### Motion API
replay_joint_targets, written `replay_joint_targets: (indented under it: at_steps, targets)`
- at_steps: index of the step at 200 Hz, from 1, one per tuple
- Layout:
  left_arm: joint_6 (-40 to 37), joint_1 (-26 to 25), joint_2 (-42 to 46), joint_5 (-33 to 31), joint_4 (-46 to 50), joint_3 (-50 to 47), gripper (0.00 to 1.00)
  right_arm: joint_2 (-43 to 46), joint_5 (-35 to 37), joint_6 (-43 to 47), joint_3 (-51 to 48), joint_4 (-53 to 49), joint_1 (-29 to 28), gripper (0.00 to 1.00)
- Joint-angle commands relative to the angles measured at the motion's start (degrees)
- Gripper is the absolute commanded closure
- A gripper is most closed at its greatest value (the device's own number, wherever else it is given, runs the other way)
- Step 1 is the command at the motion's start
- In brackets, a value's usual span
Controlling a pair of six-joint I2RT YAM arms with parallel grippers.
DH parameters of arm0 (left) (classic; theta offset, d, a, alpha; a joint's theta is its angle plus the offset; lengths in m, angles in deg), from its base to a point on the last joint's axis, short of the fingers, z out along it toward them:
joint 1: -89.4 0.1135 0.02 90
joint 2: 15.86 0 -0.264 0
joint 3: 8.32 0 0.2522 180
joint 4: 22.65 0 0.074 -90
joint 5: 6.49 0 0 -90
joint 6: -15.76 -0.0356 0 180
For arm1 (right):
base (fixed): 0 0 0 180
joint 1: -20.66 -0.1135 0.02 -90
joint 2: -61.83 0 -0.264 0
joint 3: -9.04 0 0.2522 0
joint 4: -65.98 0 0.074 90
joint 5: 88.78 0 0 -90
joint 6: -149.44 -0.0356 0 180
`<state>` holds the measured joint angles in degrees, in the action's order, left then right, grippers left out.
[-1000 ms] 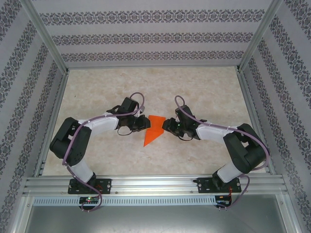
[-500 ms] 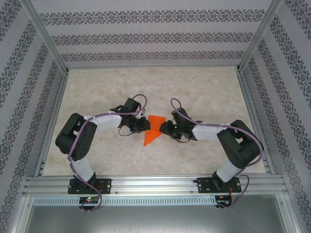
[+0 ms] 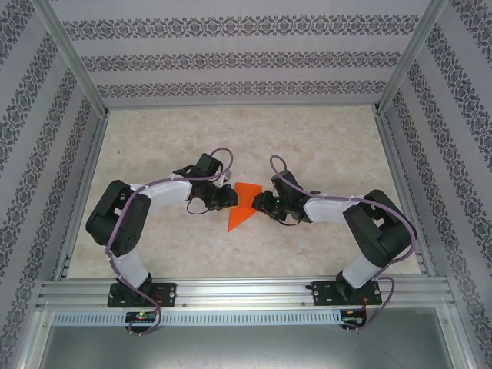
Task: Fold a paper plane with a square sheet of paper (pick it up from the middle)
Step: Fourth fold the wing at the center of the table.
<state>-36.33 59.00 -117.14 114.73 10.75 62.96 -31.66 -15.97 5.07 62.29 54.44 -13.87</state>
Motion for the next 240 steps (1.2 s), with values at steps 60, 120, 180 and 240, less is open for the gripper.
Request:
replay_joint_targets:
  at_steps: [60, 120, 180, 240]
  targets:
    - [-3.4, 0.1, -4.0, -2.6, 2.0, 1.6, 0.81, -0.9, -0.3, -1.0, -0.4, 2.5, -0.8, 0.59]
    - [-3.6, 0.1, -5.0, -2.3, 1.5, 0.8, 0.81, -2.3, -1.8, -1.7, 0.8, 4.6, -1.0, 0.59]
    - [-3.4, 0.2, -5.1, -2.1, 1.2, 0.2, 0.82, -3.0, -2.7, -3.2, 0.5, 7.4, -1.0, 0.59]
    - [-3.2, 0.1, -4.9, -1.7, 0.8, -0.3, 0.82, -2.7, -2.4, -3.9, 0.6, 8.7, -0.9, 0.6]
